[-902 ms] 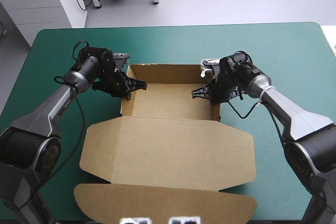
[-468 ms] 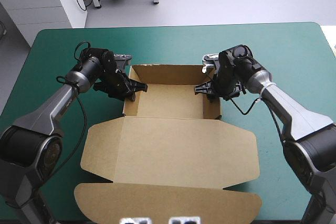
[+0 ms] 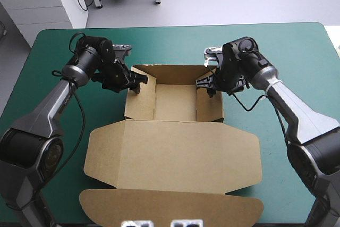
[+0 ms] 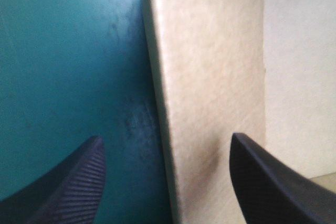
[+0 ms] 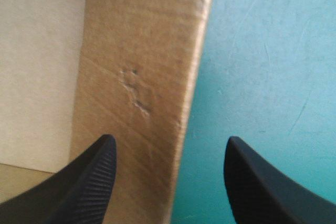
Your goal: Fold the box
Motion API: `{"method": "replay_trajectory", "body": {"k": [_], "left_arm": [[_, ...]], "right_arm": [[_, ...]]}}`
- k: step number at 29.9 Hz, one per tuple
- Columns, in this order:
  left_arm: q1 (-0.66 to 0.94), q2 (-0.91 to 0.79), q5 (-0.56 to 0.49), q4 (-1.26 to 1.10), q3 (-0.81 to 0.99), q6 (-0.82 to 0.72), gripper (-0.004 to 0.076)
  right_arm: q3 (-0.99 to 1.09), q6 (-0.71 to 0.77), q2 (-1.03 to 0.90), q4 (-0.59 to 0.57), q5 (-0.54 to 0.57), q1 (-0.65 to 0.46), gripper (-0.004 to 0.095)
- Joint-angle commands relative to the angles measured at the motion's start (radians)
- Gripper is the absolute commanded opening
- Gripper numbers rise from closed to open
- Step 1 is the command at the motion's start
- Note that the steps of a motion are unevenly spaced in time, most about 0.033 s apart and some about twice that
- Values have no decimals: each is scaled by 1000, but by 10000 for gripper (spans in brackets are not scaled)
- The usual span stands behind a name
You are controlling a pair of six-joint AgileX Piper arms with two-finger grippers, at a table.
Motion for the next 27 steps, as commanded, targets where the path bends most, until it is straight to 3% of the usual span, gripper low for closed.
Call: {"method": "replay_trajectory", "body": {"k": [1,5,14,16,19,23,27], "left_arm": [[-4,-60,64,-12,-120,-2,484],[-4,-96,64,-48,-178,-17,484],[-4,-263,64,-82,-191,0,464],[-4,-309,64,-79,-191,0,421],[-4,-383,64,-55,-191,46,294],[-4,-485,64,-6,-191,83,21],[-4,-570,64,1,-177,119,-8]], "right_arm": [[-98,-61,-80,86,21,-3,561],[-157,-98,-117,135,21,-3,560],[-159,-86,-222,114,23,-3,547],[-157,-76,-231,86,23,-3,530],[-150,-68,-236,60,23,-3,508],[-82,-68,-236,55,23,-3,508],[21,-70,-230,27,18,-3,508]]}}
